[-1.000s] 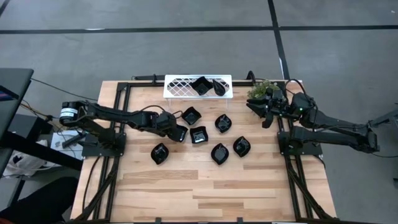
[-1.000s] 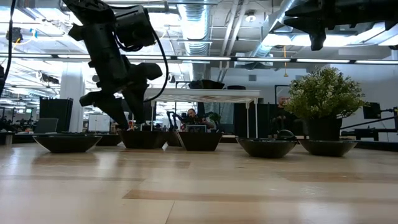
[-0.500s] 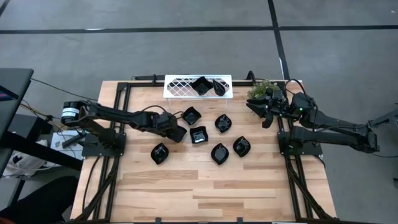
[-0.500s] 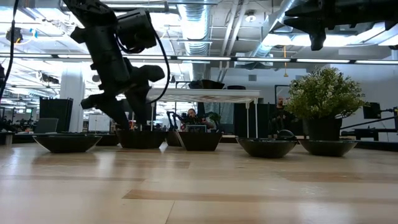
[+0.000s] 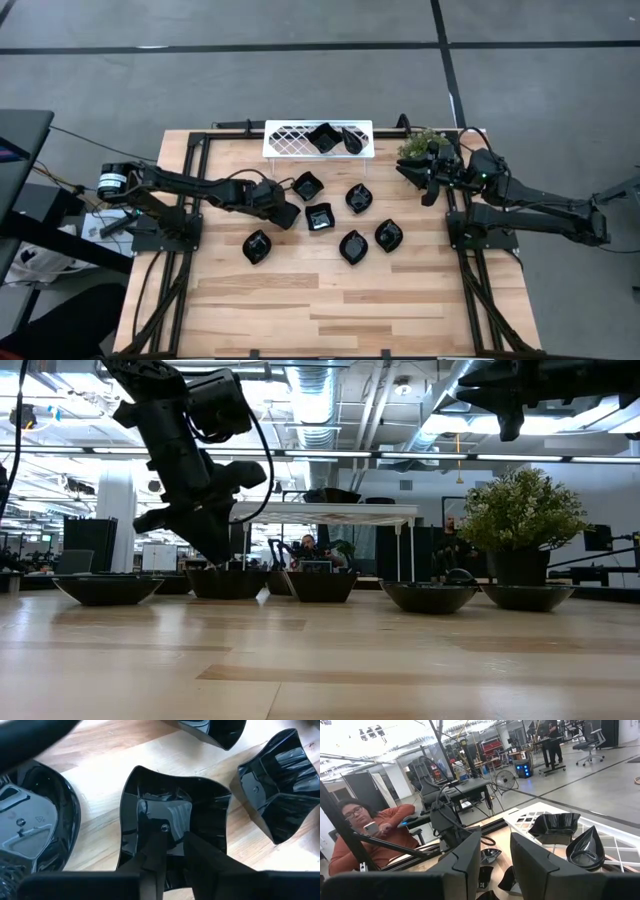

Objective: Pick & Place Mini shaped plates
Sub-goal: Stack the distorted square plate on top of the other distorted square plates on the shelf

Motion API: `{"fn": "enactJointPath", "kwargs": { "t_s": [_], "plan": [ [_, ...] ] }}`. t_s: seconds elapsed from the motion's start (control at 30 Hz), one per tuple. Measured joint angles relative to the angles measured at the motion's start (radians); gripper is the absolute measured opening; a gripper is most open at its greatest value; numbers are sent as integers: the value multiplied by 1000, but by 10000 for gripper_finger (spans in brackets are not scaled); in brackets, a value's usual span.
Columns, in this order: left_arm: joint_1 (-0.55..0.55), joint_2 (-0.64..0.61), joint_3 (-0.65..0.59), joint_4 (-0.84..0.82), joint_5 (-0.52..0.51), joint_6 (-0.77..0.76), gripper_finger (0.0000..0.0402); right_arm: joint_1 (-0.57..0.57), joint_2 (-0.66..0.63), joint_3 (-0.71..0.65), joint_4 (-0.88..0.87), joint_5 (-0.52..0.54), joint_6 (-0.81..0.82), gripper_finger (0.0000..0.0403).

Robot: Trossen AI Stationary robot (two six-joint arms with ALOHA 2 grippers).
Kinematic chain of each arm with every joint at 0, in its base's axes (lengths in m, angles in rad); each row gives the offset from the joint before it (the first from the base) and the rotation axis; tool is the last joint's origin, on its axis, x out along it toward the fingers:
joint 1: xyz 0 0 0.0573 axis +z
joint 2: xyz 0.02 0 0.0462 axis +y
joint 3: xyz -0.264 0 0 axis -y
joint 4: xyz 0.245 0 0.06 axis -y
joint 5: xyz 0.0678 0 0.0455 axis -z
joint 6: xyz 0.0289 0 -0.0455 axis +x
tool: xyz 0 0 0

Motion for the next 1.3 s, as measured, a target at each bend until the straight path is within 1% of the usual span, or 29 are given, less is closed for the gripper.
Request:
{"fn": "enactJointPath", "kwargs": {
  "t_s": [0.2,0.33,0.43,0.6,0.77,0.83,0.93,1.0,1.13,1.3],
  "plan": [
    [-1,0,0,6,0,0,47,0,0,0,0,0,0,102],
    [-10,0,0,6,-10,-2,58,0,0,0,0,0,0,102],
    [-13,0,0,6,1,-3,81,0,0,0,0,0,0,102],
    [-17,-17,0,4,76,-20,136,0,0,0,0,0,0,102],
    [-17,-103,0,-10,95,-30,177,0,0,0,-4,0,0,102],
    [-17,-154,0,-36,62,-30,183,0,0,0,-4,0,0,102],
    [-16,-190,1,-106,-49,-29,183,0,0,0,-4,0,-2,102],
    [-12,-184,0,-142,-73,-30,180,0,0,0,-4,0,-5,102],
    [-9,-117,0,-131,-55,-26,176,0,0,0,-4,0,-6,102],
    [-9,-20,-1,-117,-2,-26,176,0,0,0,-11,0,-6,102]
  ]
}}
